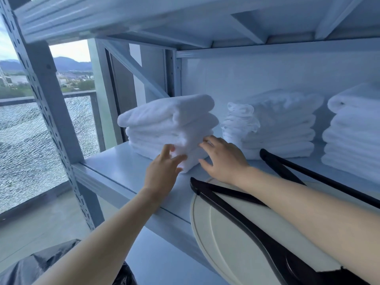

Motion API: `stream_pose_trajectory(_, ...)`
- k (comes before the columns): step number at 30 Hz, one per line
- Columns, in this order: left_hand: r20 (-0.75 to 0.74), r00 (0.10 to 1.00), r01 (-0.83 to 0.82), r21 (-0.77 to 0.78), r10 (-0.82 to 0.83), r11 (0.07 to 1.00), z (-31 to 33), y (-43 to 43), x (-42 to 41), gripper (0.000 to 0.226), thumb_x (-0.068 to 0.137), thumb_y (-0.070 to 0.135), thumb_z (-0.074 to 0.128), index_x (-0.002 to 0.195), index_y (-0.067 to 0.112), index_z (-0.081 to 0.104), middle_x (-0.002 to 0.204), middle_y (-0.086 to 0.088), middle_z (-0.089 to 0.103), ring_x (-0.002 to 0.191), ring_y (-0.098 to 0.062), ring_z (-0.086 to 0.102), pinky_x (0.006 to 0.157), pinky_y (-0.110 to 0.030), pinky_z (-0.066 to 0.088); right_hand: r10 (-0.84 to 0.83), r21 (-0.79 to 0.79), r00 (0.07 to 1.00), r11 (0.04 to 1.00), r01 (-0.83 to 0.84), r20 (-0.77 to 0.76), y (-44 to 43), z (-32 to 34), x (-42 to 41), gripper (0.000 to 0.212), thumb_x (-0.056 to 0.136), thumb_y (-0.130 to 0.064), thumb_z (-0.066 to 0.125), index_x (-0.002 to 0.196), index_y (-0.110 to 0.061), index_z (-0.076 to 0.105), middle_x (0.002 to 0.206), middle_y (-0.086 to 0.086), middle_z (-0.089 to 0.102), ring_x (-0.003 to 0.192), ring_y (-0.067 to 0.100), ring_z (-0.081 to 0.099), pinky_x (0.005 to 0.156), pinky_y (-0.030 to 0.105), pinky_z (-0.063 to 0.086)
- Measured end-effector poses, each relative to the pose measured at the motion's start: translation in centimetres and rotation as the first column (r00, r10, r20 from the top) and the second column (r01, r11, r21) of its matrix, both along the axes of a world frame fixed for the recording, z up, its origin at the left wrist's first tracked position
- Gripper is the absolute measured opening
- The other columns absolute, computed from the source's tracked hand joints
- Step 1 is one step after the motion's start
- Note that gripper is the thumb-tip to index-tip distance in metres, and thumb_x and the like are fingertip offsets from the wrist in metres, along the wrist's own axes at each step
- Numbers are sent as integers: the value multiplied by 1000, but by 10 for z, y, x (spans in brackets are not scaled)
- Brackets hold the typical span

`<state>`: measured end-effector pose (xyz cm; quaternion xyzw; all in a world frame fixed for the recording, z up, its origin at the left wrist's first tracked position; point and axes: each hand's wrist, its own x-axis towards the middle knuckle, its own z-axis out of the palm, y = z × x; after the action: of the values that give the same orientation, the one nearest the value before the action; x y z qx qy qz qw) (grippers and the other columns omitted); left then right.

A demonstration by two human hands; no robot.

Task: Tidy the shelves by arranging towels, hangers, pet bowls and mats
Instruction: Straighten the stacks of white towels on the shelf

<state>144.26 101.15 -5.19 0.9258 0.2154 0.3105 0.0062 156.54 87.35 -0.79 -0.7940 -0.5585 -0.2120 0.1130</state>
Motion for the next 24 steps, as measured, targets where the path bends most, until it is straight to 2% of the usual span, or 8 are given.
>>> stream_pose_trajectory(4, -23, 989, 142, -69, -144, 987, -4, 8, -5, 38, 94, 16, 53, 127, 33, 55, 143, 6, 34, 121, -11, 49, 82, -36, 50, 3, 40, 1000, 999, -4, 21, -2, -2, 6, 41, 92, -38, 46, 127, -17, 47, 133, -1, 42, 112, 21, 48, 79, 34, 42)
stream_pose_trajectory(7, -40, 986, 161, -15, -161, 987, -2, 19, -19, 41, 93, 18, 53, 131, 35, 51, 143, 13, 38, 110, -15, 57, 72, -32, 50, 41, 101, 999, 994, -44, 35, -2, -3, 2, 37, 91, -33, 51, 123, -17, 53, 127, -1, 49, 106, 22, 52, 72, 31, 41)
stream_pose_trajectory(9, -34, 989, 146, 23, -146, 989, 0, 26, -26, 43, 92, 19, 55, 132, 33, 48, 137, 11, 46, 102, -19, 60, 64, -29, 45, 116, 130, 991, 984, -123, 60, -2, -2, -6, 28, 86, -24, 60, 112, -14, 62, 111, 4, 59, 93, 27, 59, 64, 31, 43)
stream_pose_trajectory(11, -35, 993, 116, 30, -115, 993, 3, 33, -29, 44, 91, 21, 56, 133, 31, 46, 133, 8, 49, 101, -22, 59, 64, -30, 45, 180, 103, 978, 976, -192, 109, 0, -1, -13, 21, 80, -15, 67, 101, -11, 69, 97, 8, 63, 81, 30, 61, 58, 33, 47)
stream_pose_trajectory(14, -41, 996, 84, 28, -83, 996, 7, 42, -29, 40, 91, 25, 57, 130, 28, 48, 130, 6, 51, 103, -22, 58, 67, -30, 44, 182, 15, 973, 982, -186, 144, 7, 1, -18, 26, 85, -16, 59, 111, -15, 66, 103, 9, 60, 88, 31, 58, 65, 35, 45)
stream_pose_trajectory(17, -44, 997, 70, 46, -68, 996, 9, 47, -25, 34, 91, 27, 57, 125, 26, 53, 126, 8, 52, 102, -20, 57, 63, -27, 40, 151, 6, 975, 988, -154, 162, 13, 2, -20, 35, 86, -17, 59, 121, -21, 61, 104, 9, 60, 89, 30, 57, 68, 37, 46)
stream_pose_trajectory(21, -57, 998, 40, 74, -36, 996, 11, 52, -18, 31, 90, 28, 56, 121, 26, 55, 122, 8, 53, 103, -18, 56, 62, -27, 40, 97, 6, 934, 994, -105, 344, 20, -1, -21, 43, 59, -13, 81, 99, -28, 73, 79, 2, 65, 64, 22, 60, 50, 29, 50)
stream_pose_trajectory(24, -68, 998, 22, 98, -15, 995, 11, 50, -11, 27, 90, 29, 57, 117, 26, 59, 120, 9, 56, 106, -17, 55, 65, -29, 43, 66, -38, 901, 998, -55, 429, 25, -5, -18, 48, 51, -12, 79, 93, -34, 72, 79, -3, 63, 63, 17, 58, 49, 26, 48)
